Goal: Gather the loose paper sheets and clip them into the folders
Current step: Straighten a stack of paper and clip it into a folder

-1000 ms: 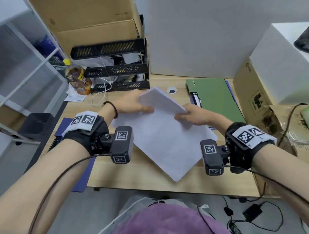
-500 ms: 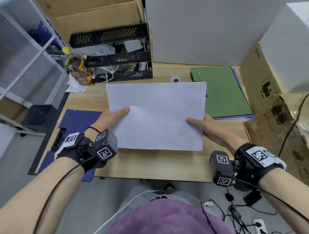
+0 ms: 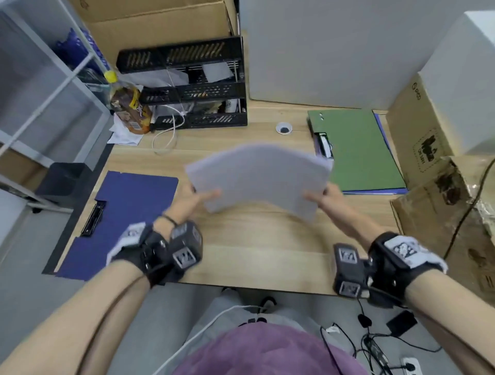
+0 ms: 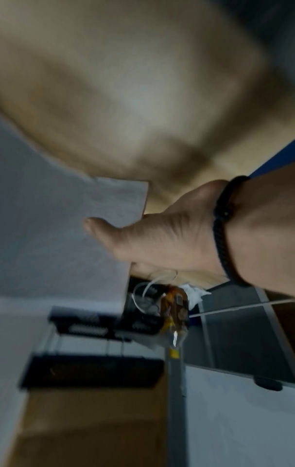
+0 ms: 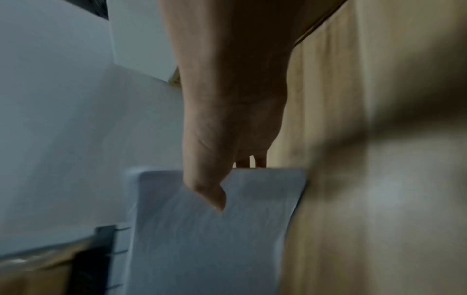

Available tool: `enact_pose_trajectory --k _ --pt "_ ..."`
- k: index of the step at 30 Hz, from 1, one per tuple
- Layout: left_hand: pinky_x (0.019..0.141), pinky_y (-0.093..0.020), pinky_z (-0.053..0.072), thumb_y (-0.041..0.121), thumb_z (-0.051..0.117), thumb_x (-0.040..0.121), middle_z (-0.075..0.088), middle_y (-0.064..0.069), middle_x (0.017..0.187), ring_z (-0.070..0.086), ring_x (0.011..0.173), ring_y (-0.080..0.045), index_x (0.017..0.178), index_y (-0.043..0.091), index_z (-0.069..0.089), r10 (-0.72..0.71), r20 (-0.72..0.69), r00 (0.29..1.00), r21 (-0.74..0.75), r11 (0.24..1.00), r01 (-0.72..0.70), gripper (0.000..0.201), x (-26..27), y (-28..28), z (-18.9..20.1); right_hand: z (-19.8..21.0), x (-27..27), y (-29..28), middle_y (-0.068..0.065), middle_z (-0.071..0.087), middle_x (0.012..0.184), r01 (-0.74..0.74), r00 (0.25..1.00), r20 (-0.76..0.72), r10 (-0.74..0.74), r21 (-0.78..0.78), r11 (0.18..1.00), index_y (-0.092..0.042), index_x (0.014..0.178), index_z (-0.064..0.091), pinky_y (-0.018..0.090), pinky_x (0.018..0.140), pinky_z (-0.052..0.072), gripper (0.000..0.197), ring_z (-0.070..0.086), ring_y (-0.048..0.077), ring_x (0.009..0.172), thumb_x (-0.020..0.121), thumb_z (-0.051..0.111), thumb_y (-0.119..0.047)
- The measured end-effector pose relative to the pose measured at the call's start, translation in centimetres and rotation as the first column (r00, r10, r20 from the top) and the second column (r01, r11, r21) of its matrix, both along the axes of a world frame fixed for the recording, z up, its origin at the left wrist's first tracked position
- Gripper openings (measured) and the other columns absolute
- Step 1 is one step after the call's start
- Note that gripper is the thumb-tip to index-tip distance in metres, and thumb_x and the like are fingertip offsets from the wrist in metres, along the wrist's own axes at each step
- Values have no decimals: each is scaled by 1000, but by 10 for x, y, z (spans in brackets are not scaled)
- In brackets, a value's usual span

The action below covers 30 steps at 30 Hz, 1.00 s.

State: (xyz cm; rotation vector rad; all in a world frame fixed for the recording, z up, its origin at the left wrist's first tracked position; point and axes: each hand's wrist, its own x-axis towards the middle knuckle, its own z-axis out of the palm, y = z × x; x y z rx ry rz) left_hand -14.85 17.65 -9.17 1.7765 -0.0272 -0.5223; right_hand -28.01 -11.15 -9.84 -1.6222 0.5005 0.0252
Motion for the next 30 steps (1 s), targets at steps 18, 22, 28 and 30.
enact_pose_trajectory --k 18,22,28,30 --pt "87 -28 47 19 65 85 62 -1 119 56 117 -23 118 22 56 66 -118 991 -3 998 -67 35 1 -19 -15 -8 5 2 -7 66 114 35 999 -12 -35 -7 999 -28 124 56 25 88 51 37 62 11 105 89 67 -24" --pt "101 -40 43 41 74 73 61 -2 121 54 114 -21 123 21 54 -61 -277 959 104 990 93 58 -8 -18 -42 -38 -10 5 -3 56 130 -204 921 -343 184 -24 979 -18 139 45 32 102 42 50 53 17 117 94 59 -37" --pt "89 -30 45 28 61 92 60 -1 124 57 111 -17 128 12 53 121 87 989 91 988 -128 40 45 -27 13 36 40 -20 5 64 96 -51 993 -114 32 -174 983 3 110 62 31 71 47 30 59 19 84 101 42 -18" --pt "93 -30 44 42 67 84 54 2 129 52 117 -16 140 14 38 215 24 976 -19 976 -215 69 44 -24 22 50 43 -25 3 68 103 46 999 0 -46 -93 995 -6 118 61 33 80 51 26 65 17 88 101 44 -17"
